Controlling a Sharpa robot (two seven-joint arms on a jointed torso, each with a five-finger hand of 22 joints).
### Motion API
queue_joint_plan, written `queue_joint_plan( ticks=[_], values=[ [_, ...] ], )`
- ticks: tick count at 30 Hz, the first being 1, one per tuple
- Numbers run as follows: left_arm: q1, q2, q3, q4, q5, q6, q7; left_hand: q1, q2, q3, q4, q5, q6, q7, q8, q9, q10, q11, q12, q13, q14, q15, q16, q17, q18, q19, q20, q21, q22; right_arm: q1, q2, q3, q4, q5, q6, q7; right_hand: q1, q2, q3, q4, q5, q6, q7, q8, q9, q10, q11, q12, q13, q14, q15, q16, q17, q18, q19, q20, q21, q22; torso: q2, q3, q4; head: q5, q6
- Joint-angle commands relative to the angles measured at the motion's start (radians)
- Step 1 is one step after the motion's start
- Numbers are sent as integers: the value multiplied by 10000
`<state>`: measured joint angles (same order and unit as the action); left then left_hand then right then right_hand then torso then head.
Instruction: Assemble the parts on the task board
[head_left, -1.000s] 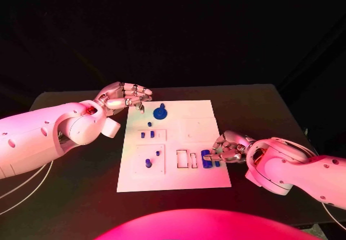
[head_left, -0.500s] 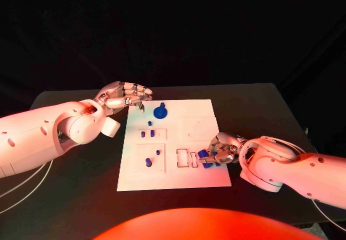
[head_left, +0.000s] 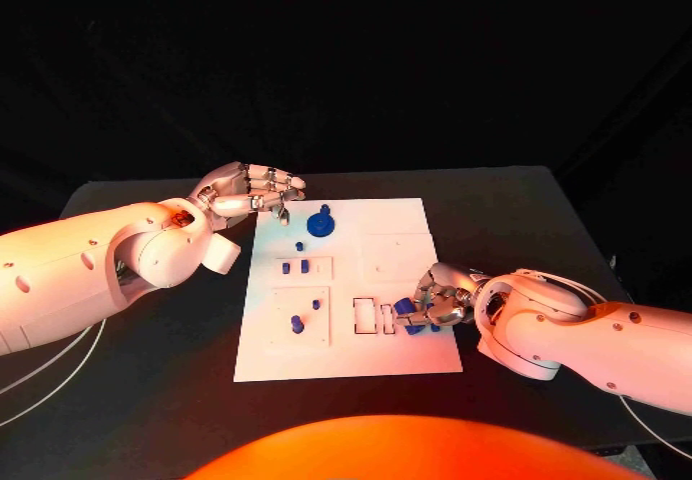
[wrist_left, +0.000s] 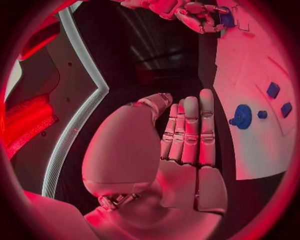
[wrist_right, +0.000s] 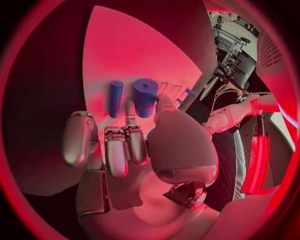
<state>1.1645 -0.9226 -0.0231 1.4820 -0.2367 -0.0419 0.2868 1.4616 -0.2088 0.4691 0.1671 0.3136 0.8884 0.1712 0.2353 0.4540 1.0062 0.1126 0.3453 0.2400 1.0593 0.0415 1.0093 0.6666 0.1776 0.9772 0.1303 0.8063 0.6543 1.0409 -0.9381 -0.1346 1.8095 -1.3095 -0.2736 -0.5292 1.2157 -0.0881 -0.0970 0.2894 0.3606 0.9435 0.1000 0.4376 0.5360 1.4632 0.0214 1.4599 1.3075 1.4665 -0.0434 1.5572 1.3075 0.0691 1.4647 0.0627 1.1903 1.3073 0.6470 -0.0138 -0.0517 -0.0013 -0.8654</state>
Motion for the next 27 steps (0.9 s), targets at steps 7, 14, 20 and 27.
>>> queue_joint_plan(
  ticks=[7, 14, 20, 27],
  values=[
    [0, -4, 5, 23, 47, 197, 43, -58, 68, -50, 8, 39, 4, 66, -32, -12, 12, 23, -32, -13, -71, 9, -63, -15, 53, -45, 33, -39, -14, -98, -46, -81, 141, 696, -185, -204, 682, 210, 481, 12, 977, 259, -228, 176, -511, 134, -182, 30, 1152, 984, -160, 41, 2369, -91, 261, -136, 174, 1843, -2, 2, -3, -3, -5],
    [0, 7, 5, 14, 47, 199, 40, -58, 68, -50, 8, 39, 4, 66, -32, -12, 12, 23, -32, -13, -71, 9, -63, -15, 53, -45, 33, -39, -14, 52, -185, -68, 488, 1849, -943, -52, 710, 233, 681, 24, 1279, 418, -309, 253, -508, 200, -255, 66, 1241, 995, -220, 57, 2416, -116, 301, -188, 339, 1878, -3, -1, -5, -7, -5],
    [0, 16, 5, 8, 47, 181, 38, -64, 74, -50, 19, 43, 2, 63, -34, -15, 6, 23, -41, -16, -85, 11, -67, -16, 55, -54, 38, -57, -23, 394, -263, -55, 786, 2676, -1105, 74, 550, 207, 765, 36, 1344, 573, -375, 360, -482, 238, -310, 80, 1286, 997, -266, 60, 2425, -123, 312, -227, 384, 1887, -2, -4, -1, -15, 11],
    [0, 29, 5, 4, 47, 190, 36, -64, 74, -50, 19, 43, 2, 63, -34, -15, 6, 23, -41, -16, -85, 11, -67, -16, 55, -54, 38, -57, -23, 604, -298, -44, 1000, 3095, -1203, 132, 389, 227, 809, 41, 1340, 629, -405, 415, -468, 268, -336, 97, 1325, 1004, -290, 70, 2455, -134, 327, -250, 453, 1902, -1, 0, 2, -1, 13]
  ],
)
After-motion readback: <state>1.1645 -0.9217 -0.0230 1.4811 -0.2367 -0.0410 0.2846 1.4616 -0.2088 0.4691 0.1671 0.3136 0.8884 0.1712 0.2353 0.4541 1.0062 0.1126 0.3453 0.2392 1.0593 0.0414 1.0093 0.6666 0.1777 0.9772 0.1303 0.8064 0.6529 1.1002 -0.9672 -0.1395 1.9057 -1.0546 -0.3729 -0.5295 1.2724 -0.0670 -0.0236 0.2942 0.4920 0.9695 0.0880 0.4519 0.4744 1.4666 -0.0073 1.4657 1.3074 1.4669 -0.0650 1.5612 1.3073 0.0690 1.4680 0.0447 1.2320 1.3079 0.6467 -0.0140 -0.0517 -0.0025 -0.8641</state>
